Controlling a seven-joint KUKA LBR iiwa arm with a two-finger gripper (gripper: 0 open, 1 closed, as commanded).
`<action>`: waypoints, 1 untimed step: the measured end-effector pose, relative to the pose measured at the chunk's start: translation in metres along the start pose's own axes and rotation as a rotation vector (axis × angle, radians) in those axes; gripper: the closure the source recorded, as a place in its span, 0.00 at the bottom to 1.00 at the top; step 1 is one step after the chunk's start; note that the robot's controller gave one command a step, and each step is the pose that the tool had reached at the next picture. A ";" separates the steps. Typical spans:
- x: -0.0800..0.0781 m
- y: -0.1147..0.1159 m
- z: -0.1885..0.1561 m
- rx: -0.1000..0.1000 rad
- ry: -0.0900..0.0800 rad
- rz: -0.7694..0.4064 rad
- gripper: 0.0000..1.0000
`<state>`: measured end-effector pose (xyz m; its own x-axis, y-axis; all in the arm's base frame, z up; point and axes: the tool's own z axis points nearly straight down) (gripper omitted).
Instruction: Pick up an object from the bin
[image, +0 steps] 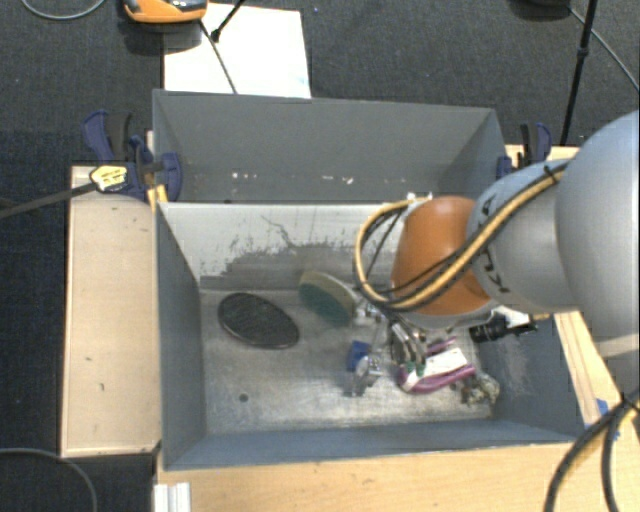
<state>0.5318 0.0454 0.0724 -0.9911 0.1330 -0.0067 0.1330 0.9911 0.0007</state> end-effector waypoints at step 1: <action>0.028 0.008 -0.030 -0.001 0.007 0.029 0.00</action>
Offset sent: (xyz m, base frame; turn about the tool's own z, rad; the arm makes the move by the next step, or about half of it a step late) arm -0.0261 0.0109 0.0276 0.0311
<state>0.5054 0.0574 0.1017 -0.9868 0.1617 0.0008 0.1617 0.9868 0.0014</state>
